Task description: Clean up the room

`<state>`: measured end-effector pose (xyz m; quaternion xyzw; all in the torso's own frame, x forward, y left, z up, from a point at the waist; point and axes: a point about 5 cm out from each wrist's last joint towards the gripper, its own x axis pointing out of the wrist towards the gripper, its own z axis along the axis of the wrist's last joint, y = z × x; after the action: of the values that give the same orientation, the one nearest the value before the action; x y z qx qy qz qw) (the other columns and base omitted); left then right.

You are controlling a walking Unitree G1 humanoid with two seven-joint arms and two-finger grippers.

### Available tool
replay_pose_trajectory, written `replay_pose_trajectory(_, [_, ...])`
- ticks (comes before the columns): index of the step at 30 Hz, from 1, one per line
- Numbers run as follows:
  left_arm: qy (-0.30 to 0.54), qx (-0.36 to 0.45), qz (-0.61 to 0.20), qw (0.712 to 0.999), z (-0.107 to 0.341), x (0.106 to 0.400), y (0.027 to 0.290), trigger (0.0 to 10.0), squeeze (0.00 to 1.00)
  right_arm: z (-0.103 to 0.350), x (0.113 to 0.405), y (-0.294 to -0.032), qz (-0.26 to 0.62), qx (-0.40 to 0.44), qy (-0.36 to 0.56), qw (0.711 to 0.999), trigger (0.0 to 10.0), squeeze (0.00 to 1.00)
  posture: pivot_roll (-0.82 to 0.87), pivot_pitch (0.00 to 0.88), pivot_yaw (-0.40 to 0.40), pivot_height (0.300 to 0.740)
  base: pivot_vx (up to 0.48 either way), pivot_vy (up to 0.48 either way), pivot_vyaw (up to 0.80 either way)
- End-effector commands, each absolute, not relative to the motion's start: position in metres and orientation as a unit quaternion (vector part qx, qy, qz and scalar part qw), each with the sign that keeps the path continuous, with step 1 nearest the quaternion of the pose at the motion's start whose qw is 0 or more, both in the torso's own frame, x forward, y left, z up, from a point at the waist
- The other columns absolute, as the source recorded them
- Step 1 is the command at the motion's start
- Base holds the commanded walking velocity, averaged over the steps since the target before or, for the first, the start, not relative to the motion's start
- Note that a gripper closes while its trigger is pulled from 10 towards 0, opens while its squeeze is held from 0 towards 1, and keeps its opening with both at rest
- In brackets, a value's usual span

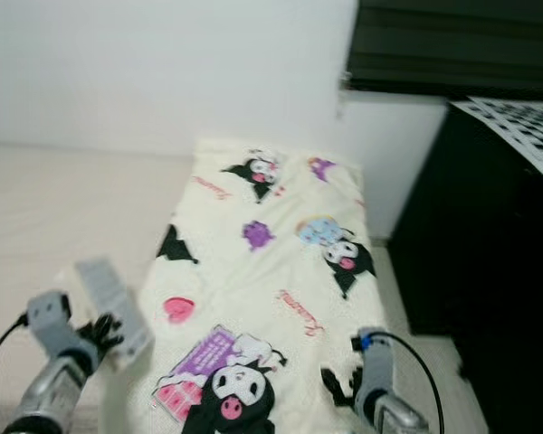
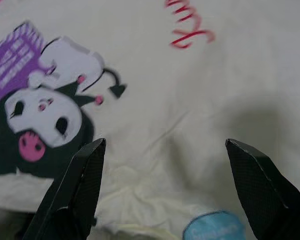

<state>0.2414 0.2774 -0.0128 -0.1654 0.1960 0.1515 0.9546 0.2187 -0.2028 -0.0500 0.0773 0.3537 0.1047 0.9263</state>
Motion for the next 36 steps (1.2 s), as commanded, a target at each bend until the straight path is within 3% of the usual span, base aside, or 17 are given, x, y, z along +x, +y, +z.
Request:
replay_pose_trajectory(1, [0.198,-0.162,0.153,0.955,-0.012,0.243,0.279,10.0,0.00,-0.052,0.214,-0.205,0.105,0.072,0.357,0.925,10.0,0.00,-0.06,0.000,-0.073,0.731,0.000,0.000,0.74])
replay_pose_trajectory(9, [0.308,-0.157,0.206,0.915,-0.050,0.192,0.281,10.0,0.00,-0.051,0.221,-0.200,0.110,0.065,0.348,0.929,10.0,0.00,-0.05,0.000,-0.070,0.731,0.000,0.054,0.74])
replay_pose_trajectory(19, [0.345,-0.147,0.201,0.905,-0.063,0.175,0.274,10.0,0.00,-0.054,0.217,-0.198,0.112,0.067,0.353,0.927,10.0,0.00,-0.05,0.000,-0.068,0.731,0.000,0.116,0.73])
replay_pose_trajectory(36, [0.351,-0.151,0.168,0.909,-0.066,0.176,0.262,10.0,0.00,-0.056,0.215,-0.196,0.120,0.061,0.356,0.925,10.0,0.00,-0.05,0.000,-0.070,0.731,0.000,0.000,0.73])
